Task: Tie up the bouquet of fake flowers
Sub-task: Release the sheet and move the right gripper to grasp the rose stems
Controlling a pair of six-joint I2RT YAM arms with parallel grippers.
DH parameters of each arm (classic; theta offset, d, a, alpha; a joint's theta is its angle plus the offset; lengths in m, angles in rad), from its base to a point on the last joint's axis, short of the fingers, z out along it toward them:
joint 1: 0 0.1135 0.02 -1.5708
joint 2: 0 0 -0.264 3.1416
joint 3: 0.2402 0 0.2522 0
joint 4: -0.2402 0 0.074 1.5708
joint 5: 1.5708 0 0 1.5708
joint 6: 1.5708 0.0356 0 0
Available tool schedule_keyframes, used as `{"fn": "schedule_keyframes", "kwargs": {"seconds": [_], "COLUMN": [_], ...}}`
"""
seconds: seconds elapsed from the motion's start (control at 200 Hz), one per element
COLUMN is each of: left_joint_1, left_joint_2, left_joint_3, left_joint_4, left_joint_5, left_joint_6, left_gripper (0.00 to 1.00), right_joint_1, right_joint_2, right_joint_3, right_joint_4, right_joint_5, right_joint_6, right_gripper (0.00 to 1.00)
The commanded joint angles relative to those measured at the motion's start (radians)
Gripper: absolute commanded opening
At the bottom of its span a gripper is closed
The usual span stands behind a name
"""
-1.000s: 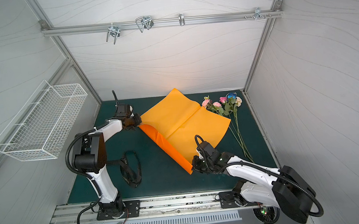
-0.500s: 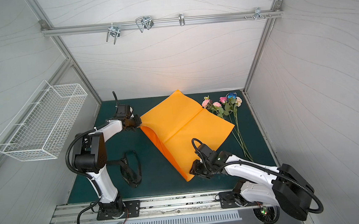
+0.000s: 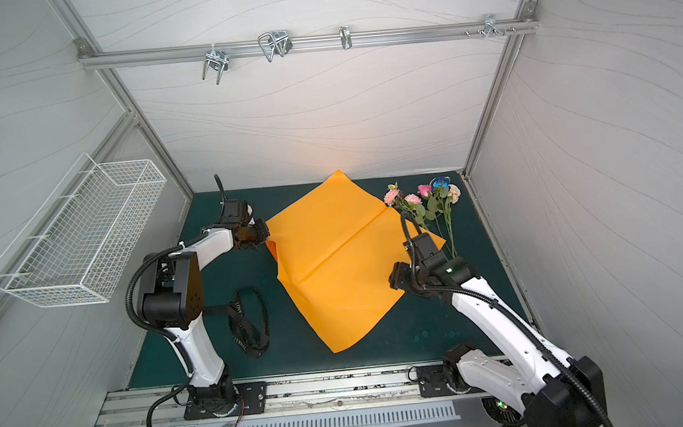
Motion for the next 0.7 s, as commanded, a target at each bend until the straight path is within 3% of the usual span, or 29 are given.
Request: {"fn": "schedule_keyframes", "kwargs": {"seconds": [0.0,0.055,0.22,0.34,0.44,0.695], "left_joint_1": [0.006,0.006,0.006,0.006,0.008,0.017], "left_joint_2": [0.015,0.009,-0.013,-0.022,-0.04,-0.104], "left_joint_3": [0.045,0.042,0.056,0.072,0.079,0.116], "left_joint_4": [-0.007,-0.01,-0.034,-0.072,-0.092,-0.186], "left_joint_5": [0.005,0.011,-0.004,-0.044,-0.08,-0.162], "left_joint_6": [-0.008,-0.01,-0.003,-0.001,0.0,0.036], "left_gripper": [0.35,0.47,0.59,0.78,0.88,0.95], "right_joint_1": [-0.146,-0.236,-0.488,-0.633,-0.678,-0.681], "right_joint_2": [0.048,0.103,0.36,0.606,0.756,0.902], "right_joint_3": [0.076,0.108,0.228,0.362,0.448,0.53], "right_joint_4": [-0.046,-0.022,0.042,0.025,0.024,0.061], "right_joint_5": [0.065,0.075,0.037,-0.034,-0.088,-0.083], "right_joint_6": [-0.139,-0.178,-0.308,-0.385,-0.429,-0.481], "right_gripper": [0.68,0.68,0.66,0.59,0.54,0.49]}}
